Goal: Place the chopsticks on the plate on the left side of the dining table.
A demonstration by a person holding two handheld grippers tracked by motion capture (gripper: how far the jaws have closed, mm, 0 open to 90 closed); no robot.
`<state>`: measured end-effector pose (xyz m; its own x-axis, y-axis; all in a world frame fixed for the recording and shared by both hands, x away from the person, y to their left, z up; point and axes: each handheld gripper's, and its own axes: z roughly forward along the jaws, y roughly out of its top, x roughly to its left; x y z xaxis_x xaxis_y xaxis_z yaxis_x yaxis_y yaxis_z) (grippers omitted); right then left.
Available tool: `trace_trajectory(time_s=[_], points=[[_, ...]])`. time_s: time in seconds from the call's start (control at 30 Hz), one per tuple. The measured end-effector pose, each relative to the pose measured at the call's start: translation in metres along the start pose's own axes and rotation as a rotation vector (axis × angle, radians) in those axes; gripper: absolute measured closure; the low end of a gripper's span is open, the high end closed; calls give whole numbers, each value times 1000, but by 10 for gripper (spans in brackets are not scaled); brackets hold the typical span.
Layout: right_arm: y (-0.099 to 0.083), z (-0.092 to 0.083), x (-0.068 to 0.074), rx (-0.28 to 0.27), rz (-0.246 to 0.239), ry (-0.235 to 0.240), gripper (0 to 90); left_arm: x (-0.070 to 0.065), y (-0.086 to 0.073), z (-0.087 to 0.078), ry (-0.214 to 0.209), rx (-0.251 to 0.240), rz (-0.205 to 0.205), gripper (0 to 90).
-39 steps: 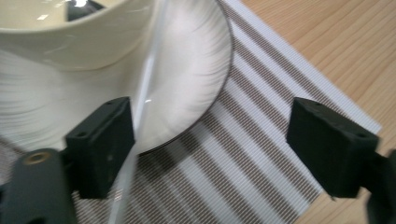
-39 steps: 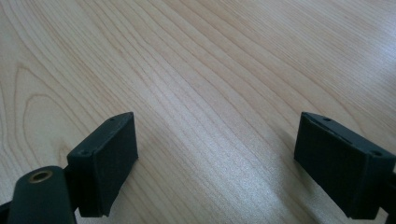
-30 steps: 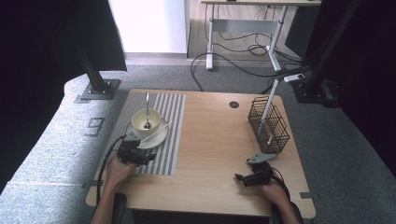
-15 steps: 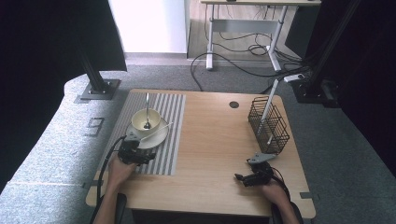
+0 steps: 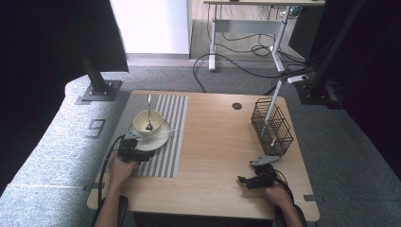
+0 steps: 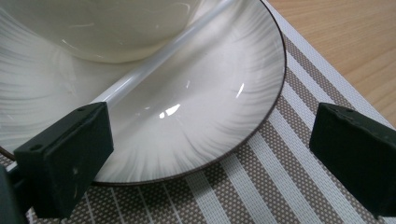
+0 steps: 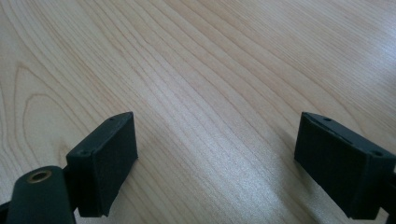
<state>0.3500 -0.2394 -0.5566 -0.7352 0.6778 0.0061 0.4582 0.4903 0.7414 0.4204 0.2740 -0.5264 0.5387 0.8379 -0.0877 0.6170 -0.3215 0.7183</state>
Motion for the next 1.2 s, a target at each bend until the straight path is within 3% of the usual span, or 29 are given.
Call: trace_trajectory(time_s=[0.47, 1.2], points=[[0, 0, 0, 0, -1, 0, 124, 10, 1, 4, 49, -28, -33, 13], [0, 0, 0, 0, -2, 1, 124, 15, 5, 7, 50, -20, -49, 0]])
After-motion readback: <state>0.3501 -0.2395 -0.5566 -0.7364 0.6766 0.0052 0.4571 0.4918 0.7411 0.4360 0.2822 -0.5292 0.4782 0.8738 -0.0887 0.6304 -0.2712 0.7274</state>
